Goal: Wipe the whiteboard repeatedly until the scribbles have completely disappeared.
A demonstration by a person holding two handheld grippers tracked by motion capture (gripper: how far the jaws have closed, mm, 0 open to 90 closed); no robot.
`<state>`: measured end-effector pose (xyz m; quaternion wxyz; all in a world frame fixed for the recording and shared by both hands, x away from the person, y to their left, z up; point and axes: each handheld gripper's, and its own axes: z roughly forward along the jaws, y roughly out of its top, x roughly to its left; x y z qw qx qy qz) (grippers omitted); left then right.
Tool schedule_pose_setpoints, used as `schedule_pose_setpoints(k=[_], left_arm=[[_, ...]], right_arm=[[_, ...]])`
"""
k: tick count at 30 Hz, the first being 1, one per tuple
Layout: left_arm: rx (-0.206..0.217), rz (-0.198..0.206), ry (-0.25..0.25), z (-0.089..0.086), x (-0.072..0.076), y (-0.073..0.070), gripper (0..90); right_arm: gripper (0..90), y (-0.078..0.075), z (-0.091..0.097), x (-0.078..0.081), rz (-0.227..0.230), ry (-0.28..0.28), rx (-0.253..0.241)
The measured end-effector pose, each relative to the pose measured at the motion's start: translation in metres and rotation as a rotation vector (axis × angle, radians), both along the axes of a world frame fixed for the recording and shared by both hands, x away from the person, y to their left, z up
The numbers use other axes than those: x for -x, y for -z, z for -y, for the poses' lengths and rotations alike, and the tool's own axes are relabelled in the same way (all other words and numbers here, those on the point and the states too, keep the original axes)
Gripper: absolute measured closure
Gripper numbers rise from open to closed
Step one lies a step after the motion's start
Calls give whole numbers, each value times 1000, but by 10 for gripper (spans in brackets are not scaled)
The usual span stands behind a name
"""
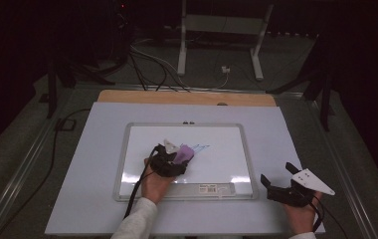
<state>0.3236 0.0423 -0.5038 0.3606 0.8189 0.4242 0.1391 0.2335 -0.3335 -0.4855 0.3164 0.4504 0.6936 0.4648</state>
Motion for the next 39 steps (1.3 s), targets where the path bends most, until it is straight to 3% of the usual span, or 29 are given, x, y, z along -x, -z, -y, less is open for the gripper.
schedule_pose_setpoints(k=[5, 17, 20, 25, 32, 36, 39], left_arm=[[-1, 9, 15, 4, 0, 0, 419], [-47, 10, -224, -46, -29, -1, 418], [-35, -1, -246, -48, -30, -1, 418], [-33, -3, -187, -29, -24, -1, 418], [-16, -9, -40, 8, -7, -1, 418], [-10, -9, -24, 10, -6, -1, 418], [-27, 2, -52, 2, -10, -1, 419]], right_arm=[[0, 0, 0, 1, 0, 1, 0], [0, 0, 1, 1, 0, 5, -2], [0, 0, 1, 1, -2, 5, -4], [0, 0, 0, 0, -2, 2, 0], [0, 0, 0, 0, -2, 2, -1], [0, 0, 1, 1, -2, 3, -3], [0, 0, 1, 1, -2, 6, -4]])
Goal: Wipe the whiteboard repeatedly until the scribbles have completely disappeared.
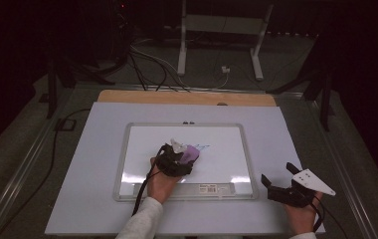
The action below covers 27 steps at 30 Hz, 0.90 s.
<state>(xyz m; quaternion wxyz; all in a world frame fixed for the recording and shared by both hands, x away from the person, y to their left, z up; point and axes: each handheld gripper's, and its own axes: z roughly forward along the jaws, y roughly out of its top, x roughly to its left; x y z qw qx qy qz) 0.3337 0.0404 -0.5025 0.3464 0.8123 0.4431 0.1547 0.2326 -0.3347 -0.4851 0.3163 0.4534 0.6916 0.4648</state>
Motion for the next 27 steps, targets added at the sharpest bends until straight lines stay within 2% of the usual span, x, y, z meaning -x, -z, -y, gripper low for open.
schedule_pose_setpoints(k=[4, 8, 10, 12, 17, 23, 25, 27], left_arm=[[-23, 8, -78, -19, -8, 0, 419], [-13, 4, -169, -39, -17, 0, 419], [-2, -3, -187, -42, -19, 1, 419], [-15, 3, -190, -39, -19, 0, 419], [10, -4, -126, -19, -14, 1, 418], [11, -4, 22, 17, 0, 0, 418], [-1, 7, 48, 23, 1, 0, 418], [6, 6, 49, 22, -2, 1, 418]], right_arm=[[0, 0, 1, 0, 1, 2, -1], [0, 0, 0, 0, 0, 2, -1], [0, 0, 0, 0, -1, 1, -1], [0, 0, 0, 0, -1, -1, 2], [0, 1, -1, -1, -2, -4, 5], [0, 1, -1, -1, -2, -5, 5], [0, 1, -1, 0, -1, -5, 5], [0, 1, -1, 0, -1, -4, 3]])
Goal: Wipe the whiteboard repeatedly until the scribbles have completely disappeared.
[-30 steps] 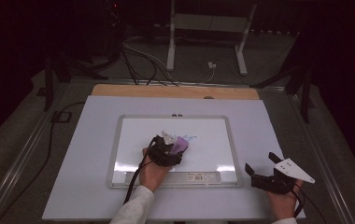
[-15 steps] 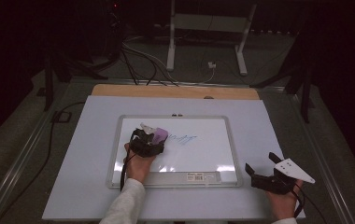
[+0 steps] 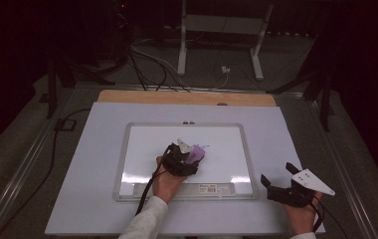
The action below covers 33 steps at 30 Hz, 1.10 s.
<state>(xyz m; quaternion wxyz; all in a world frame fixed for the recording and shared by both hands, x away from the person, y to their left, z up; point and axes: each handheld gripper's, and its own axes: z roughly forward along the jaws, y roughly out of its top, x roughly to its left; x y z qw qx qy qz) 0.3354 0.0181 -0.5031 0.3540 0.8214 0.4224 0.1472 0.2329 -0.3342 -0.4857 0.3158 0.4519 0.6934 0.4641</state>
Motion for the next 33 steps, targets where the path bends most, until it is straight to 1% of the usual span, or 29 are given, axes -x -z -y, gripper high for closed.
schedule_pose_setpoints(k=[1, 3, 5, 9, 11, 12, 13, 15, 18, 21, 23, 25, 26, 27, 28, 29, 30, 31, 32, 33], left_arm=[[-1, 1, -11, -2, -3, 0, 418], [-18, 12, -47, -9, -9, 0, 418], [-41, 20, -101, -19, -17, -1, 419], [-40, 11, -211, -42, -32, -1, 419], [-32, 2, -247, -49, -38, 0, 419], [-26, -5, -255, -50, -40, 0, 419], [-25, -7, -257, -50, -41, 0, 419], [-36, -5, -255, -45, -42, -1, 419], [-36, -6, -228, -34, -42, -1, 419], [-33, -4, -174, -17, -36, -1, 419], [-33, -5, -120, -5, -29, -1, 419], [-37, -2, -75, 3, -24, -2, 418], [-46, 4, -67, 4, -23, -2, 418], [-41, -1, -64, 3, -24, -2, 418], [-28, -14, -66, 0, -25, -2, 419], [-27, -15, -76, -3, -27, -2, 419], [-37, -7, -94, -6, -29, -2, 419], [-41, -9, -113, -11, -32, -2, 419], [-42, -11, -148, -18, -36, -2, 419], [-46, -10, -170, -23, -39, -2, 419]], right_arm=[[0, 0, 0, 0, 0, 1, -1], [0, 0, 1, 0, 0, 2, -2], [0, 0, 1, 0, 1, 2, -2], [0, 0, 1, 0, 0, 2, -4], [0, 0, 1, 0, 0, 1, -2], [0, 0, 1, 0, 0, 1, -2], [0, 0, 0, 0, -1, 0, -3], [0, 0, 0, 0, 0, -2, 0], [0, 0, -1, -1, -2, -3, 1], [0, 0, -1, 0, -2, -3, 1], [0, 0, -1, 0, -1, -3, 1], [0, 0, 0, 0, 0, -3, 0], [0, 0, 0, 0, 1, -3, 1], [0, 0, 0, 0, 1, -2, 0], [0, 0, 0, 0, 0, 0, -1], [0, 0, 1, 0, 0, 1, -1], [0, 0, 1, 0, 1, 1, -2], [0, 0, 1, 0, 0, 2, -4], [0, 0, 1, 0, 2, 3, -4], [0, 0, 1, 0, 2, 2, -4]])
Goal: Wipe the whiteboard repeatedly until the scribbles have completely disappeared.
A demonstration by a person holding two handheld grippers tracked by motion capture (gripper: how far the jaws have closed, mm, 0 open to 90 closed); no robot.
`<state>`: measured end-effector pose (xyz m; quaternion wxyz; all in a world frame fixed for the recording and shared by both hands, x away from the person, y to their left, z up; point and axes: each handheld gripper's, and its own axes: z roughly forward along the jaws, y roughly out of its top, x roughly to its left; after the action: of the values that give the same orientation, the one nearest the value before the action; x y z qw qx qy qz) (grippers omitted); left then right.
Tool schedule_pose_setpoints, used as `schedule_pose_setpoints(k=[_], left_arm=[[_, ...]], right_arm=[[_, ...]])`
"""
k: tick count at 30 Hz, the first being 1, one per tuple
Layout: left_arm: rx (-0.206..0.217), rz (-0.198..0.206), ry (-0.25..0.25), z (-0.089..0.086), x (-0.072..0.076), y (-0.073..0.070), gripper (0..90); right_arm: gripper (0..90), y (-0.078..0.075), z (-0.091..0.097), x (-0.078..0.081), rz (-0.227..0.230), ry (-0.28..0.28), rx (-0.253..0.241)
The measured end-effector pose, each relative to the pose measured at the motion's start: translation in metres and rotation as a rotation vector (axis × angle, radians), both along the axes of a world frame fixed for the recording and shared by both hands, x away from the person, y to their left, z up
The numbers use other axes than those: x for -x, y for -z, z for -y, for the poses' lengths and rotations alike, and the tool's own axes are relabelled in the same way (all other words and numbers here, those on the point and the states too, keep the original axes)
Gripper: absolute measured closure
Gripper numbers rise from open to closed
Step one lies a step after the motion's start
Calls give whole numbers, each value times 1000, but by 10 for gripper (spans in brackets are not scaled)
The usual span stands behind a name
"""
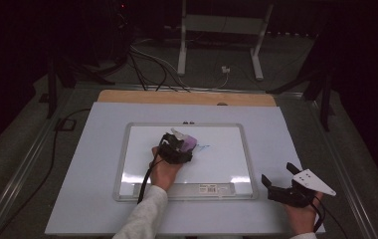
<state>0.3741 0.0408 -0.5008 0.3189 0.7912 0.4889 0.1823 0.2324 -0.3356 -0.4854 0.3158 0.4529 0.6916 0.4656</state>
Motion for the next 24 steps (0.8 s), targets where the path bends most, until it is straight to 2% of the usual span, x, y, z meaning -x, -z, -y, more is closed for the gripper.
schedule_pose_setpoints(k=[2, 4, 5, 8, 10, 13, 18, 20, 22, 24], left_arm=[[-19, 4, -63, -13, -7, 0, 419], [-18, 0, -92, -20, -11, 0, 419], [-11, -8, -97, -22, -12, 0, 419], [-32, 6, -91, -15, -11, -1, 419], [-11, 2, -72, -9, -10, 0, 419], [-2, 5, -23, 7, -3, 1, 419], [-5, 1, 111, 34, 16, 0, 419], [-8, 1, 148, 41, 21, 0, 419], [-18, 10, 166, 42, 22, -1, 419], [-8, 3, 160, 38, 18, 0, 419]], right_arm=[[0, 0, 0, 0, -1, 0, 0], [0, 0, 0, 0, 0, -1, 2], [0, 0, -1, -1, 0, -1, 3], [0, 1, -2, -1, -2, -5, 5], [0, 1, -2, -1, -3, -6, 6], [0, 1, -3, -1, -3, -6, 6], [0, 1, -2, -1, -2, -5, 5], [0, 1, -2, -1, -4, -6, 6], [0, 1, -3, -1, -4, -8, 7], [0, 1, -3, 0, -3, -8, 9]])
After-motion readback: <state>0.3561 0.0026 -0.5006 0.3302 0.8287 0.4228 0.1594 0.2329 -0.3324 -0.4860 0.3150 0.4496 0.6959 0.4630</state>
